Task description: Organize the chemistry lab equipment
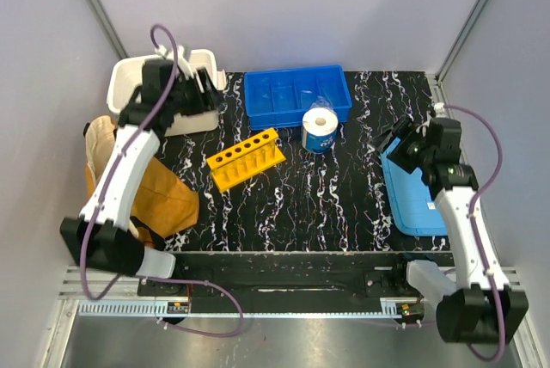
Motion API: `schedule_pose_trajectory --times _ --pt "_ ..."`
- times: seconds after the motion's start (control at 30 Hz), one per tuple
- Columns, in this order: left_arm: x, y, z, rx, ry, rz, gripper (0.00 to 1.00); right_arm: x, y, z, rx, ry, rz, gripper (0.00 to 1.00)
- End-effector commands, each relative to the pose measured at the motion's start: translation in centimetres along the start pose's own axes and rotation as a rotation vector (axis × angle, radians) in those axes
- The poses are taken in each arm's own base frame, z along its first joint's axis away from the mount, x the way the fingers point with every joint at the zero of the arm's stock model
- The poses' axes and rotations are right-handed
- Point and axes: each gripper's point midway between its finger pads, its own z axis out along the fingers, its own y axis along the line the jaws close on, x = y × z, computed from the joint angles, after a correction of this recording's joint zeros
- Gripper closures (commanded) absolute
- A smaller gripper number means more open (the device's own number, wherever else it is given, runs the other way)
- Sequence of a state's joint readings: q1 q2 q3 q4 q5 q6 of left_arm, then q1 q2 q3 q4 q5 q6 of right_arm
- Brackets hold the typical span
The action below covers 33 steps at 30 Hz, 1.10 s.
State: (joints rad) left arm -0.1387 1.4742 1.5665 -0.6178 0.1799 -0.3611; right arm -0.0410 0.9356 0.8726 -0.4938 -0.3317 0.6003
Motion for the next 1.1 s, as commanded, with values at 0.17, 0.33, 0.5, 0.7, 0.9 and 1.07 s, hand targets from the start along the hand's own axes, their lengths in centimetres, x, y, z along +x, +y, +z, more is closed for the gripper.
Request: schedule_pose_trajectory --times 0.17,0.33,0.5,0.7,0.9,1.07 --pt "11.9 -4.8 -5.2 0.328 0.149 0.029 0.2 -5.5 -6.3 2.5 0.43 0.011 -0.22 0.24" --pt "15.5 -3.8 -6.5 0.333 0.147 0.046 0.01 -5.2 -8.9 4.7 0.524 0.127 -0.292 0.34" --pt "16.8 -3.7 -7.2 0.344 0.132 0.042 0.01 -2.6 -11.3 7.8 0.545 0.316 -0.307 0.54" --pt "16.6 -4.0 -7.7 0.347 0.117 0.05 0.01 0.4 -14.5 10.7 0.584 0.483 -0.304 0.64" --pt "16.6 -4.0 -8.1 0.335 0.109 0.069 0.01 2.2 -15.9 12.0 0.583 0.548 -0.287 0.66" --pt "16.6 -4.2 -8.1 0.34 0.111 0.071 0.01 2.8 -17.1 11.3 0.643 0.555 -0.278 0.69"
